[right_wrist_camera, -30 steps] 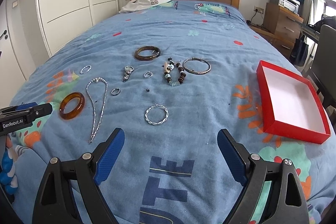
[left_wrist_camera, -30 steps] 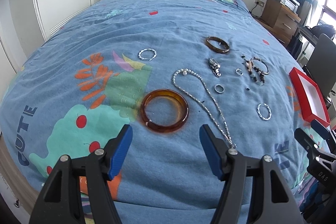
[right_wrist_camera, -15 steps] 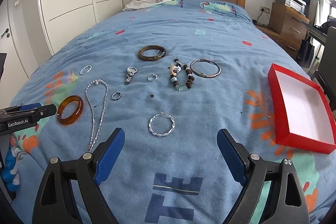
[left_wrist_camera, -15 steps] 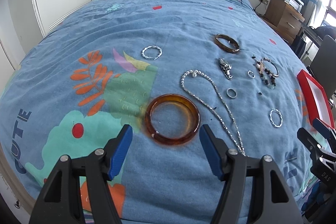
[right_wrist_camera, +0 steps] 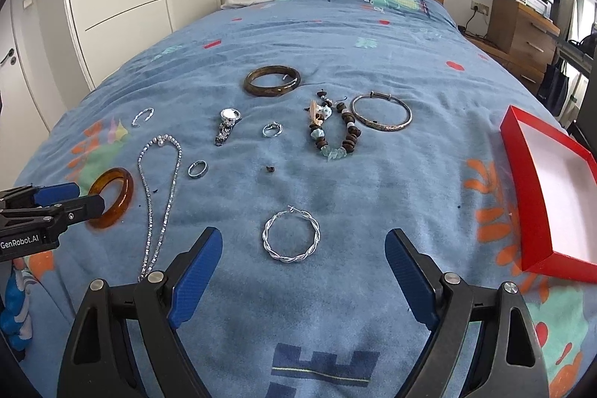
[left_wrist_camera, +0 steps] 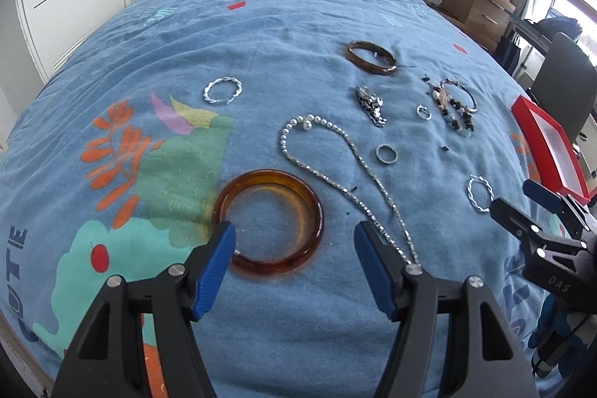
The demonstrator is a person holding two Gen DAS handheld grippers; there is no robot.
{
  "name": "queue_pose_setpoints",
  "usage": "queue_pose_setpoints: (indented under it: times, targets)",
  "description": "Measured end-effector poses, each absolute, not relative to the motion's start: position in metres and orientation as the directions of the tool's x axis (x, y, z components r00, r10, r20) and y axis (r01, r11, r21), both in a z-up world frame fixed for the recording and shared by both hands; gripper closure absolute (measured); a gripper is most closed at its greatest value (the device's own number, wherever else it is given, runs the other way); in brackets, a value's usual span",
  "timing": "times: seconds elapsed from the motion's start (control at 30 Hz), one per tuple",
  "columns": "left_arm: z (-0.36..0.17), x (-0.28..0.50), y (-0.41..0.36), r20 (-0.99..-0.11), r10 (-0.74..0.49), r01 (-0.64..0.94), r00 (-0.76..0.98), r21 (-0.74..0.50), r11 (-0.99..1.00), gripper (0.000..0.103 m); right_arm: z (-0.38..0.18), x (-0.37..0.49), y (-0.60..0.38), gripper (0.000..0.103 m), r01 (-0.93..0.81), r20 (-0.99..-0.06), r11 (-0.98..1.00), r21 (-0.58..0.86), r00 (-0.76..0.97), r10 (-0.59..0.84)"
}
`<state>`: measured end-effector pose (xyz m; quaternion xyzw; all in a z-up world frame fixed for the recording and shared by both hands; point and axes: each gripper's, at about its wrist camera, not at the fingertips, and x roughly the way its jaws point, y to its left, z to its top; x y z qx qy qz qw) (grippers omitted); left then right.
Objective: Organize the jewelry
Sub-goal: 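Grasp the amber bangle with the left tool while the right tool grasps the twisted silver hoop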
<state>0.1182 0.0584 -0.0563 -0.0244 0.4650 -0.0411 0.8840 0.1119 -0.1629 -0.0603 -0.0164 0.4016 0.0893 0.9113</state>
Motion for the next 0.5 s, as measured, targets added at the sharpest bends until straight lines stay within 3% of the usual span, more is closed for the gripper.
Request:
queue_pose_setpoints:
  times: [0.2, 0.33, 0.5]
  targets:
    - [-0.069, 0.132, 0.054, -0.843, -0.113, 0.062, 0.527, -0.094, 0.994, 0.041, -0.074, 0.125, -0.166, 0.029, -0.173, -0.755, 0.982, 0.074, 0.633, 0.169]
    - [-0.081, 0.142, 0.052, -0.865, -0.137, 0.068, 0.482, -0.119, 0.991, 0.058, -0.082, 0.133, -0.166, 0.039, -0.186, -0.764, 0.978, 0.093, 0.616, 0.190]
    - [-0.090, 0.149, 0.049, -0.880, -0.130, 0.066, 0.458, -0.112, 0.991, 0.062, -0.090, 0.140, -0.163, 0.042, -0.203, -0.771, 0.974, 0.096, 0.604, 0.202]
